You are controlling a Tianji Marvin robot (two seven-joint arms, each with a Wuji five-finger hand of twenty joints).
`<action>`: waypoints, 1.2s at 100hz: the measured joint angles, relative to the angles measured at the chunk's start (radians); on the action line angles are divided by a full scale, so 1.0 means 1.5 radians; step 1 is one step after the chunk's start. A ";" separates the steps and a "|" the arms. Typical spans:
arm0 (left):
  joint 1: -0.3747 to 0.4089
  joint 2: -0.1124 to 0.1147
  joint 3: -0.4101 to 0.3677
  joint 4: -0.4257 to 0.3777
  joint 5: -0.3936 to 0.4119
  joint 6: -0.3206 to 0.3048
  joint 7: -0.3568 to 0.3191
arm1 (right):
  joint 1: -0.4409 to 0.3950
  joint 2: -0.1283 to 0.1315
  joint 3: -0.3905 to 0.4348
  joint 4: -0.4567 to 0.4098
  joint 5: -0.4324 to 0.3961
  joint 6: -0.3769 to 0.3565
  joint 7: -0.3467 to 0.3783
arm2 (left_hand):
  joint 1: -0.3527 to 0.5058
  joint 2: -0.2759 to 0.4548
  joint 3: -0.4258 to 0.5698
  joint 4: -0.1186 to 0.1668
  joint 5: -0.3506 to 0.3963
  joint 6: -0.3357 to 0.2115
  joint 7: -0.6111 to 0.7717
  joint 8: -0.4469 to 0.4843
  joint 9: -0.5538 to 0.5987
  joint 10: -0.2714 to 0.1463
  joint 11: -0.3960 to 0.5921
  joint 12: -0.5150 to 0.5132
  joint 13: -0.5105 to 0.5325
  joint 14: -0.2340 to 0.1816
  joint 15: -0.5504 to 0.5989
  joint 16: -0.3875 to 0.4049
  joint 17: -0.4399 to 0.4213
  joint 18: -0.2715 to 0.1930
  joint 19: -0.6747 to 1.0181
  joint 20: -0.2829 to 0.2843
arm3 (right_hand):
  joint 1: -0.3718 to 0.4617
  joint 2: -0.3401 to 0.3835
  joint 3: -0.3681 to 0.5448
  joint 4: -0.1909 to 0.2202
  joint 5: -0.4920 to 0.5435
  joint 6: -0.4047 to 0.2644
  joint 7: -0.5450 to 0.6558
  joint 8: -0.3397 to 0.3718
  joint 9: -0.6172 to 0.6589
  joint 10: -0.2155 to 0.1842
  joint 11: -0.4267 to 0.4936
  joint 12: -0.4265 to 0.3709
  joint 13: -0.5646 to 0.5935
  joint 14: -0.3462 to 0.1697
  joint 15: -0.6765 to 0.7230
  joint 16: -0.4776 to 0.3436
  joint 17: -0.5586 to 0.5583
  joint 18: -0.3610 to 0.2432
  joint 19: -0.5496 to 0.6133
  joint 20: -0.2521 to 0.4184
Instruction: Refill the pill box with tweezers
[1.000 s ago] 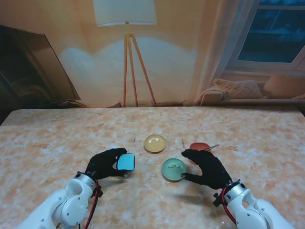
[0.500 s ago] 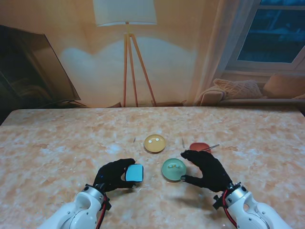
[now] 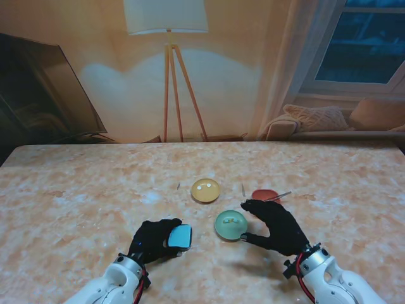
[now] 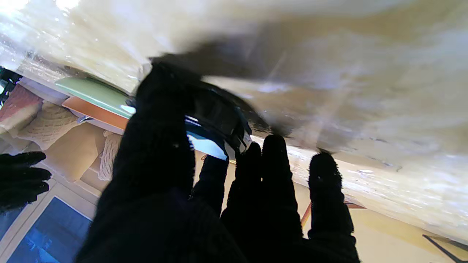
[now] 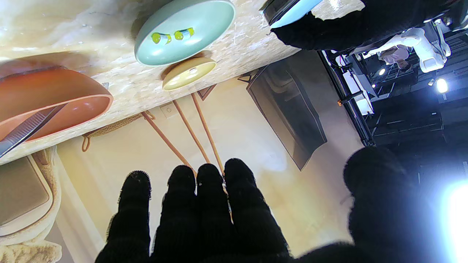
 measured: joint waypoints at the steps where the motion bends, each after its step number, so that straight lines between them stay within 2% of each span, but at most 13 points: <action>1: -0.001 0.000 0.001 0.000 0.003 0.001 0.001 | 0.000 0.000 0.000 0.000 0.000 0.000 0.000 | 0.000 0.005 0.004 0.000 -0.001 0.002 -0.008 -0.005 -0.004 0.001 -0.004 -0.004 0.000 0.000 0.000 0.000 -0.003 0.002 -0.006 -0.004 | 0.000 0.000 0.000 0.000 0.000 0.000 0.000 0.000 0.000 0.000 0.000 0.000 0.000 0.000 0.000 0.000 0.000 0.000 0.000 0.000; 3: -0.002 0.001 0.003 0.001 0.008 0.003 0.001 | 0.000 0.000 0.000 0.000 0.000 0.000 0.000 | -0.007 0.007 0.021 0.000 -0.001 0.007 -0.013 -0.013 -0.010 0.006 -0.011 -0.015 0.000 0.000 0.000 -0.003 -0.009 0.007 -0.020 -0.013 | 0.000 0.000 0.000 0.000 0.000 0.000 0.000 0.000 0.000 0.000 0.000 0.000 0.000 0.000 0.000 0.000 0.000 0.000 0.000 0.000; 4: -0.003 0.001 0.004 0.001 0.011 0.004 0.002 | 0.000 0.000 0.000 0.000 0.000 0.000 -0.001 | -0.007 0.008 0.027 0.000 -0.001 0.009 -0.016 -0.019 -0.012 0.009 -0.014 -0.018 -0.007 0.002 -0.014 -0.031 -0.013 0.008 -0.023 -0.017 | 0.000 0.000 0.000 0.000 0.000 0.000 0.000 0.000 0.000 0.000 0.000 0.000 0.000 0.000 0.000 0.000 0.000 0.000 0.000 0.000; 7: -0.004 0.002 0.007 0.002 0.017 0.007 0.002 | 0.000 0.000 -0.001 0.000 0.000 0.000 -0.001 | -0.015 0.014 0.045 0.001 -0.002 0.014 -0.018 -0.031 -0.025 0.014 -0.019 -0.027 -0.048 0.068 -0.088 -0.094 -0.023 0.013 -0.039 -0.028 | 0.000 0.000 0.000 0.000 0.000 0.000 0.000 0.000 0.000 0.000 0.000 0.000 0.000 0.000 0.000 0.000 0.000 0.000 0.000 0.000; 9: -0.005 0.002 0.008 0.003 0.020 0.008 0.001 | 0.000 0.000 -0.001 0.001 0.000 0.000 -0.001 | -0.024 0.023 0.058 0.001 -0.002 0.017 -0.025 -0.038 -0.027 0.019 -0.028 -0.035 -0.056 0.069 -0.098 -0.111 -0.028 0.019 -0.050 -0.036 | 0.000 0.000 0.000 0.000 0.000 0.000 0.000 0.000 0.000 0.000 0.000 0.000 0.000 0.000 0.000 0.000 0.000 0.000 0.000 0.000; 13: -0.006 0.003 0.009 0.004 0.021 0.011 -0.006 | 0.000 0.000 -0.001 0.001 0.000 0.000 -0.001 | -0.039 0.036 0.084 0.002 -0.004 0.018 -0.050 -0.046 -0.046 0.021 -0.046 -0.051 -0.091 0.101 -0.133 -0.141 -0.040 0.028 -0.068 -0.053 | 0.001 0.000 0.000 0.000 0.000 0.000 0.000 0.000 0.000 0.000 0.000 0.000 0.000 0.000 0.000 0.000 0.000 0.000 0.000 0.000; 26: -0.007 0.007 0.006 -0.005 0.022 0.013 -0.046 | 0.000 0.000 -0.001 0.001 0.000 0.000 -0.002 | -0.066 0.059 0.151 0.004 -0.035 0.024 -0.121 -0.072 -0.100 0.055 -0.098 -0.091 -0.161 0.134 -0.157 -0.166 -0.068 0.032 -0.110 -0.081 | 0.001 0.000 0.000 0.000 0.000 0.000 0.000 0.000 0.000 0.000 0.000 0.000 0.000 0.000 0.000 0.000 0.000 0.000 0.000 0.000; 37: -0.001 0.012 -0.003 -0.024 0.026 0.014 -0.091 | 0.001 0.000 -0.003 0.002 -0.001 0.001 -0.004 | -0.076 0.076 0.187 0.040 -0.070 0.035 -0.148 -0.095 -0.139 0.080 -0.118 -0.115 -0.203 0.158 -0.164 -0.174 -0.084 0.032 -0.149 -0.109 | 0.009 0.000 0.000 0.000 0.000 0.000 0.000 0.000 0.000 0.000 0.000 0.000 0.000 0.000 0.000 0.000 0.000 0.000 0.000 0.000; 45: 0.004 0.015 -0.006 -0.030 0.027 0.016 -0.100 | 0.001 0.000 -0.004 0.002 -0.001 0.001 -0.005 | -0.098 0.076 0.199 0.051 -0.087 0.038 -0.158 -0.105 -0.164 0.094 -0.136 -0.124 -0.218 0.163 -0.165 -0.179 -0.091 0.030 -0.163 -0.116 | 0.009 0.000 0.000 0.000 0.000 0.000 0.000 0.000 0.000 0.000 0.000 0.000 0.000 0.000 0.000 0.000 0.000 0.000 0.000 0.000; 72: 0.019 0.018 -0.019 -0.034 0.043 0.013 -0.095 | 0.001 0.000 -0.004 0.001 0.001 0.005 0.006 | -0.211 0.066 0.190 0.051 -0.144 0.075 -0.170 -0.151 -0.197 0.110 -0.157 -0.140 -0.241 0.182 -0.168 -0.218 -0.091 0.028 -0.184 -0.124 | 0.010 0.000 0.000 0.000 0.000 -0.001 0.000 0.000 0.000 0.000 -0.001 0.000 0.000 0.000 0.000 0.000 0.000 0.000 0.000 0.000; 80: 0.022 0.018 -0.024 -0.036 0.046 0.012 -0.091 | 0.000 0.000 -0.004 0.001 0.002 0.008 0.009 | -0.227 0.066 0.190 0.051 -0.144 0.075 -0.170 -0.153 -0.197 0.111 -0.155 -0.140 -0.241 0.192 -0.169 -0.219 -0.089 0.051 -0.176 -0.124 | 0.017 0.000 0.000 0.000 0.000 -0.001 0.000 0.000 0.000 0.000 -0.001 0.000 0.000 0.000 0.000 0.000 0.000 0.000 0.000 0.000; 97: 0.024 0.017 -0.028 -0.039 0.048 0.011 -0.068 | -0.001 0.000 -0.003 0.000 0.003 0.011 0.012 | -0.237 0.066 0.190 0.051 -0.141 0.078 -0.170 -0.154 -0.197 0.111 -0.155 -0.140 -0.241 0.192 -0.169 -0.226 -0.088 0.057 -0.176 -0.124 | 0.018 0.000 0.000 0.000 0.000 -0.002 0.000 0.000 0.000 0.000 -0.001 0.000 0.000 0.000 0.000 0.000 0.000 0.000 0.000 0.000; 120: 0.022 0.017 -0.031 -0.036 0.047 0.008 -0.075 | -0.002 0.000 -0.003 0.001 0.003 0.010 0.007 | -0.245 0.066 0.191 0.051 -0.105 0.077 -0.142 -0.150 -0.196 0.110 -0.155 -0.140 -0.241 0.192 -0.169 -0.226 -0.087 0.057 -0.176 -0.124 | 0.018 0.000 0.000 0.000 0.000 -0.002 0.000 0.000 0.000 0.000 -0.001 0.000 0.000 0.000 0.000 0.000 0.000 0.000 0.000 0.000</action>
